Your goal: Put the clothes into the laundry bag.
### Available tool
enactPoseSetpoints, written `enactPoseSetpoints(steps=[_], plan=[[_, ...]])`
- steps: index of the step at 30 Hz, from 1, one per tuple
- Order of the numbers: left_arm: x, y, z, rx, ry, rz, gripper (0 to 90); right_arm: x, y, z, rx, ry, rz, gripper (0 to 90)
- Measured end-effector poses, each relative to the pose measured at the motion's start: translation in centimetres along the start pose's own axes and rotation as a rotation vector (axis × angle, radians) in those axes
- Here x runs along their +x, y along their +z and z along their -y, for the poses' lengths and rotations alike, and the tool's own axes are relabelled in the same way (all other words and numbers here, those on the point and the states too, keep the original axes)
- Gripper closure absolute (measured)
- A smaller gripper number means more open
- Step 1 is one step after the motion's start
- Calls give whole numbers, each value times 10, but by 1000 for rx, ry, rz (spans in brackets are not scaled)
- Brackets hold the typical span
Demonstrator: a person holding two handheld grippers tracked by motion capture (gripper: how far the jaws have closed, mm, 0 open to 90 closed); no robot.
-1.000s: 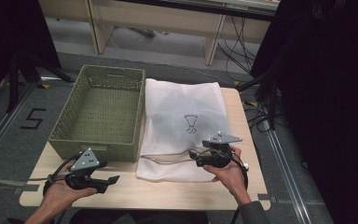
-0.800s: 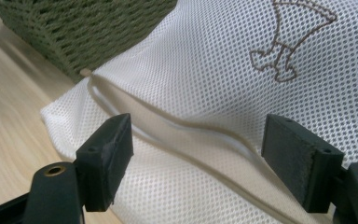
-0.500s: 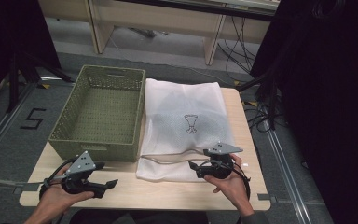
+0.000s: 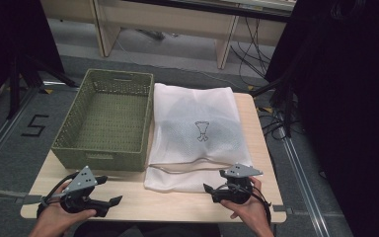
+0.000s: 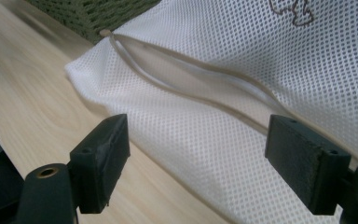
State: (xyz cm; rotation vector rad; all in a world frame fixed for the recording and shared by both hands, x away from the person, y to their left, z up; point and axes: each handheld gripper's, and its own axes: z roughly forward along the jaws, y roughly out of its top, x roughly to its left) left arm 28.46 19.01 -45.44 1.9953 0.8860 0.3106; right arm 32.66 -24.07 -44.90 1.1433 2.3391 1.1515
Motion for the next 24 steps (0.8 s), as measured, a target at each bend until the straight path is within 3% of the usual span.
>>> enactPoseSetpoints(steps=[2,3,7,10,11,14,15,17,18,19,21,23,24], plan=[[-1,-1,1,-1,26,-9,186,-2,-4,4,20,-25,2,230],[-2,0,2,7,4,-9,187,-1,-4,5,26,-16,2,229],[-1,1,2,8,12,-10,188,0,-4,8,34,0,-1,228],[-1,2,2,6,11,-14,188,-3,-3,8,34,-43,12,227],[-1,2,2,7,22,-15,188,-4,-1,8,26,-44,-8,226],[0,2,2,18,37,-8,189,-4,-2,8,36,-44,3,226],[0,2,2,18,37,-9,190,-3,-3,8,38,-17,5,225],[0,2,2,19,37,-10,190,-5,-2,8,33,-39,8,226],[0,2,2,20,38,-11,191,-4,-2,8,42,-28,5,225],[-1,2,3,19,15,-11,191,-2,-3,9,48,-4,2,225],[-1,2,3,21,16,-14,192,-5,0,9,17,-46,3,224],[-1,3,3,20,16,-22,192,-5,-1,9,27,-32,-12,223],[-1,3,3,20,16,-22,192,-6,0,9,24,-49,-7,223]])
